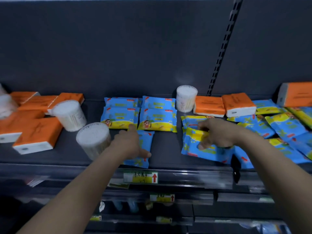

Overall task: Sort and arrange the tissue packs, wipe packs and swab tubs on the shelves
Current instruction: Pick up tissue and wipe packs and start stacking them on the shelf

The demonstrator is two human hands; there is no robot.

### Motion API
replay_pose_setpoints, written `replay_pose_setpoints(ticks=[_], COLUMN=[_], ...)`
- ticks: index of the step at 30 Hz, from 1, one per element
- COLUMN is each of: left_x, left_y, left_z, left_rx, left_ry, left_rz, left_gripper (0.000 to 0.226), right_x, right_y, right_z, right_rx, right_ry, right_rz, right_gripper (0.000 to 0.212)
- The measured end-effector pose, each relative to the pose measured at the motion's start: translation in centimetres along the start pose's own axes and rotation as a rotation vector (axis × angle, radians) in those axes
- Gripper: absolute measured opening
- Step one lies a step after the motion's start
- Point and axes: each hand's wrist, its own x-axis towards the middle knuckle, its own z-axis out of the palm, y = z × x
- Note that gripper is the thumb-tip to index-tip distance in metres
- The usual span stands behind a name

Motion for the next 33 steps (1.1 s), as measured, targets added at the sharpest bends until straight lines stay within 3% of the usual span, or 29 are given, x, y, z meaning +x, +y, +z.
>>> replay_pose_setpoints(ticks=[3,8,12,14,18,24,28,31,33], left_x=[0.3,1.4,2.2,2.5,3.0,4.7,5.4,6.2,6.7], left_y=[-0.3,-0.6,-1.0,-1.5,-3.1,-6.0,-7.6,-8.7,-9.3], left_z=[-0.6,-2.2,-3.5,-4.7,-7.6,-9.7,-9.9,-10.0,-10.0], left_rx=[-0.059,-0.246,-0.428,-0.563,-0.806,-1.085,-1.197,-1.268,-1.285], left_ry=[0.009,0.062,0.116,0.156,0.223,0.347,0.392,0.358,0.294], left_rz=[0.024,0.148,0.244,0.278,0.388,0.375,0.386,0.339,0.289], left_gripper=[0.108,0.065,0.039,0.048,0.080,0.046,0.036,0.034,0.047], right_x=[0.0,0.2,1.0,1.6,2.6,4.4,5.3,5.6,6.0], right_y=[-0.8,-3.1,-4.7,-5.0,-5.9,-7.9,-9.1,-9.8,-10.0], right_z=[-0.2,-0.2,-0.1,0.0,0.0,0.4,0.7,0.9,1.0], right_rx=[0.119,0.378,0.551,0.669,0.802,0.847,0.872,0.765,0.738], right_ry=[0.184,0.363,0.491,0.530,0.593,0.602,0.493,0.471,0.459], right_rz=[-0.018,-0.008,-0.013,0.020,0.076,0.140,0.110,0.086,0.099], right_gripper=[0.034,0.072,0.050,0.035,0.027,0.026,0.055,0.062,0.056])
